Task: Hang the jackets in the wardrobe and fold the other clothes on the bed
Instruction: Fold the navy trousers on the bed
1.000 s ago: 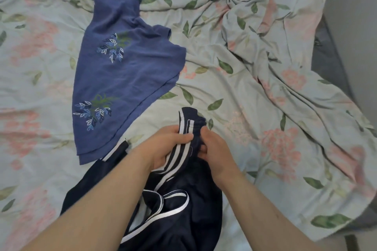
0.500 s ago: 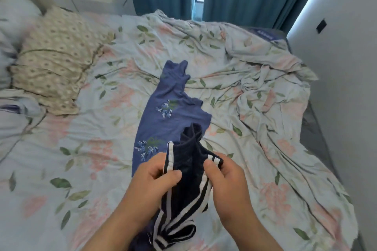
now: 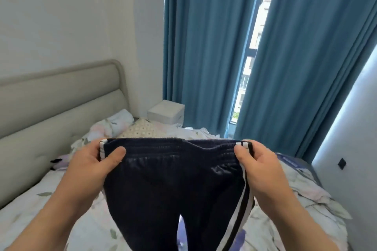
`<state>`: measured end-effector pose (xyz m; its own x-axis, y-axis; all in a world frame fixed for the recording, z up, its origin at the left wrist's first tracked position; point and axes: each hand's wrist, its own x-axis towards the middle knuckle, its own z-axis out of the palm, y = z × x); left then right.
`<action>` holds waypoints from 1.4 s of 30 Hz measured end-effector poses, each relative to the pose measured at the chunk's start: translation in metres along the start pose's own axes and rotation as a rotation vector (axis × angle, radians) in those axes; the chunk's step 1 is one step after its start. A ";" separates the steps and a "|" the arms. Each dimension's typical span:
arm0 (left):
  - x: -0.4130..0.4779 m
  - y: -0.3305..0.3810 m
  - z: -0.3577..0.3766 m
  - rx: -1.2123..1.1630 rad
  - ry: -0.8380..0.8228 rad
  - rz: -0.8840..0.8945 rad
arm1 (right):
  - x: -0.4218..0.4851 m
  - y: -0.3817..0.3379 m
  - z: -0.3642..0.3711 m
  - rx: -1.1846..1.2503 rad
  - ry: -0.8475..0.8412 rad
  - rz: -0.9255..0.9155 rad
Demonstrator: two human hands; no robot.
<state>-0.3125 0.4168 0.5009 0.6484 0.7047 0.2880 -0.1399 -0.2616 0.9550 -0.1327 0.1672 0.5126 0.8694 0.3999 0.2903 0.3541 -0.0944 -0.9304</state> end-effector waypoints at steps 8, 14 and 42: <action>-0.017 0.079 -0.081 0.181 0.136 0.196 | 0.027 -0.090 0.025 -0.048 -0.113 -0.311; -0.045 0.129 -0.102 0.328 0.308 0.327 | 0.041 -0.124 0.032 0.072 -0.204 -0.426; -0.081 0.047 -0.117 0.238 0.386 -0.248 | 0.095 -0.059 0.141 -0.068 -0.666 -0.183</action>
<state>-0.4589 0.4241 0.5308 0.3106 0.9449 0.1034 0.1864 -0.1673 0.9681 -0.1194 0.3393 0.5638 0.4044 0.8872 0.2220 0.5147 -0.0201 -0.8572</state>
